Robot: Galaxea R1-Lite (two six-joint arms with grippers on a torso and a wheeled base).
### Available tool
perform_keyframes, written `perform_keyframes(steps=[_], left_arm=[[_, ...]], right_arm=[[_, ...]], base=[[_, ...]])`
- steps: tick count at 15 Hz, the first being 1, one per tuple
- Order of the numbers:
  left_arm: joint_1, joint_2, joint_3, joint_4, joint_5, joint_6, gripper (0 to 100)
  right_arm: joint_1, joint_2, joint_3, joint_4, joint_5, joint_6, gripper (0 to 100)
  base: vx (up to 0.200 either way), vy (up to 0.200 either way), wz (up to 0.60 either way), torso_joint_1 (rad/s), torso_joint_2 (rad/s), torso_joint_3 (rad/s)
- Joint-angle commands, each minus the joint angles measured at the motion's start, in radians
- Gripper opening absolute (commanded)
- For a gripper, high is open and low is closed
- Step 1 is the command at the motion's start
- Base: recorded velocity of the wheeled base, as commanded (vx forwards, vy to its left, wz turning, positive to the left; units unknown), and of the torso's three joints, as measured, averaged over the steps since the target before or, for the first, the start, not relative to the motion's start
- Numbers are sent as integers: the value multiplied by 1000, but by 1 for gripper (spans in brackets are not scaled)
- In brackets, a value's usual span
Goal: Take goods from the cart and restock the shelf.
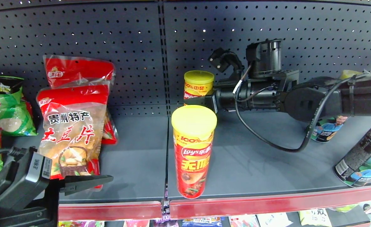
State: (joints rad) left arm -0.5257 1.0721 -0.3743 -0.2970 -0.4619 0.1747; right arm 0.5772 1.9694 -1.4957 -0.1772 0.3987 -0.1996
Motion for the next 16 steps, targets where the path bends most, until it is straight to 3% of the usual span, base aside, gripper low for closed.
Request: perform_keyframes(steps=[1, 2, 9, 16], left_arm=[[0, 2, 1, -1, 0, 0, 100], [0, 0, 1, -1, 0, 0, 100], [1, 19, 1, 1, 0, -1, 100], [6, 189, -92, -4, 45, -1, 100]], right_arm=[[1, -4, 6, 2, 0, 0, 0], [0, -6, 9, 1, 0, -1, 100], [-2, -106, 97, 10, -37, 5, 100], [1, -529, 583, -1, -141, 34, 100]], base=[[0, 0, 0, 0, 0, 0], [0, 0, 0, 0, 0, 0], [0, 0, 0, 0, 0, 0], [0, 0, 0, 0, 0, 0]])
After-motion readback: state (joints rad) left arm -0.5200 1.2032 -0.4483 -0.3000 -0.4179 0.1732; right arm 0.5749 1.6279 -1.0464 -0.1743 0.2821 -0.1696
